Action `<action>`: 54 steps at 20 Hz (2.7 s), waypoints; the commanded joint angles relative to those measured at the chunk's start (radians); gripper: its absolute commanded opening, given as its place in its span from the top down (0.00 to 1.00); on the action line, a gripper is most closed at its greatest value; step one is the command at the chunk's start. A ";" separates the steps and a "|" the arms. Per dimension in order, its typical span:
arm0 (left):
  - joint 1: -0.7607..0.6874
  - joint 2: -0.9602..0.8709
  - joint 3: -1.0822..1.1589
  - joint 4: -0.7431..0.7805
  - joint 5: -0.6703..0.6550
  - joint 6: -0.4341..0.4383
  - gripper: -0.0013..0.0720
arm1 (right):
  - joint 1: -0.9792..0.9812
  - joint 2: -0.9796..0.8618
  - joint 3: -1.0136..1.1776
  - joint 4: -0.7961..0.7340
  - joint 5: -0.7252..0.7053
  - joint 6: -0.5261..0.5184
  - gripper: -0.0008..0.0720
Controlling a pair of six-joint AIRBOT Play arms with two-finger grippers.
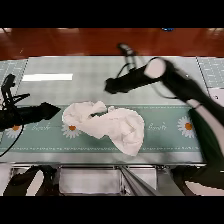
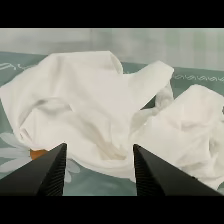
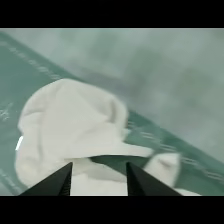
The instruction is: Fold the shirts.
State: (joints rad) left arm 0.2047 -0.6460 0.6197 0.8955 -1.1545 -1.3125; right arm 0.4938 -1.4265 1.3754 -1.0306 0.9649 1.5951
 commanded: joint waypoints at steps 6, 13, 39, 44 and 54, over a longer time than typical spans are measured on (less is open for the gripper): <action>0.001 -0.267 -0.159 -0.074 -0.002 -0.045 0.29 | -0.556 0.628 -0.668 -0.179 0.146 0.071 0.47; -0.063 -0.538 -0.145 -0.357 0.077 0.188 0.59 | -0.603 0.811 -0.982 -0.002 0.183 0.018 0.47; 0.147 -0.452 0.169 -0.351 -0.140 0.216 0.97 | -0.277 0.412 -0.579 0.166 0.045 -0.131 0.95; 0.212 -0.315 0.585 -0.459 -0.141 0.181 0.97 | -0.412 0.463 0.075 -0.037 0.280 -0.087 0.95; 0.211 -0.047 1.031 -0.370 -0.154 0.121 0.97 | -0.408 0.737 0.560 -0.307 0.468 -0.067 0.95</action>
State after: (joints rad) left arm 0.4164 -0.7753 1.5883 0.4973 -1.3018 -1.1786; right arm 0.0883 -0.7826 1.8793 -1.2362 1.3735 1.5120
